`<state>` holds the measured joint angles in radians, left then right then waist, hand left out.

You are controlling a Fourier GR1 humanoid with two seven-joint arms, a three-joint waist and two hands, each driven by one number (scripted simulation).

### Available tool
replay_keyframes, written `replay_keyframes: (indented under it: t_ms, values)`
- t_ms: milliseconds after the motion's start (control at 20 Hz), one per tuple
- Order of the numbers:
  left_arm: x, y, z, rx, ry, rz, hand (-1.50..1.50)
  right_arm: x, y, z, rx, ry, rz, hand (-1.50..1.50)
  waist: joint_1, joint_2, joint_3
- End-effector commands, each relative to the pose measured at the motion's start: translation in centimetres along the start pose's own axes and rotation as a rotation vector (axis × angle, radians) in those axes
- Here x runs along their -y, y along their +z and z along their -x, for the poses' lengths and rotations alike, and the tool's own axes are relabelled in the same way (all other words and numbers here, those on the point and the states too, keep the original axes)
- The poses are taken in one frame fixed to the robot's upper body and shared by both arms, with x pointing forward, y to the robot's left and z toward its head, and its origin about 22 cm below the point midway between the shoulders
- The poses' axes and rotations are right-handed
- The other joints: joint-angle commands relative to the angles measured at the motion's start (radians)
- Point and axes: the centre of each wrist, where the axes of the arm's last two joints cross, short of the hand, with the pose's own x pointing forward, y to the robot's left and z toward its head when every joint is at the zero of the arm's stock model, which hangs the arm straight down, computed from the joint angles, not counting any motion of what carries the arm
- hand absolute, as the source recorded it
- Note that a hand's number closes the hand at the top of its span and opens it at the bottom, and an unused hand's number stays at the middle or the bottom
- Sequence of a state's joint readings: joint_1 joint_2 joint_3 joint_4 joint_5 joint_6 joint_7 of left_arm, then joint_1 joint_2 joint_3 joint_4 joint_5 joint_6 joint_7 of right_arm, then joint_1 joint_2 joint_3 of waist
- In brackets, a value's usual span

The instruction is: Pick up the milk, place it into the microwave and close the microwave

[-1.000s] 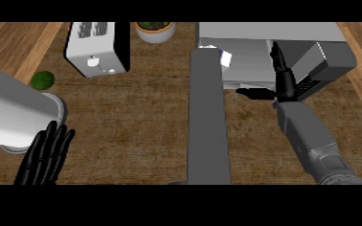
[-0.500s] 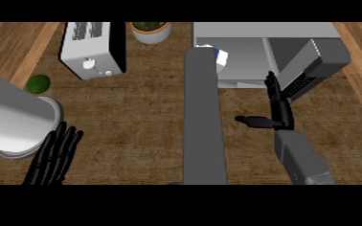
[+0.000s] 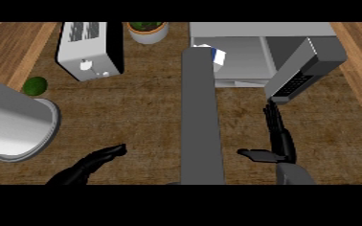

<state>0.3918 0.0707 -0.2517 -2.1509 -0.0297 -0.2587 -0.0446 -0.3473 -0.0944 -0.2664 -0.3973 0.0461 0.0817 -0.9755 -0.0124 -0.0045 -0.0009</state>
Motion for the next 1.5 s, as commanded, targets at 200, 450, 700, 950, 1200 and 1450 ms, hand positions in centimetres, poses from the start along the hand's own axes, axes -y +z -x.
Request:
replay_keyframes:
  t_ms: [200,450,700,950,1200,1450]
  values:
    - [-0.8,-2.6,1.7,0.001,0.01,0.057,1.5,5.3,7.4,0.1,0.062,-0.081,-0.011,-1.5,-0.007,0.002,0.0]
    - [2.2,-4.5,3.0,-0.029,-0.029,0.164,1.5,4.2,9.1,-1.1,0.087,-0.086,-0.011,-1.5,0.001,0.002,0.0]
    - [3.2,-7.0,4.3,-0.057,-0.048,0.319,1.5,5.2,12.1,-2.3,0.074,-0.061,0.025,-1.5,-0.006,0.003,0.0]
    - [6.1,-9.7,5.3,-0.148,-0.046,0.501,1.5,7.1,12.9,-3.0,0.099,-0.061,0.01,-1.5,-0.006,0.006,0.001]
    - [9.9,-11.7,6.2,-0.118,-0.119,0.531,1.5,8.1,14.5,-5.4,0.116,-0.07,0.004,-1.5,-0.01,0.005,0.0]
    - [13.7,-11.6,8.1,-0.118,-0.188,0.587,1.5,8.3,14.8,-7.7,0.176,-0.108,-0.053,-1.5,-0.027,0.005,-0.001]
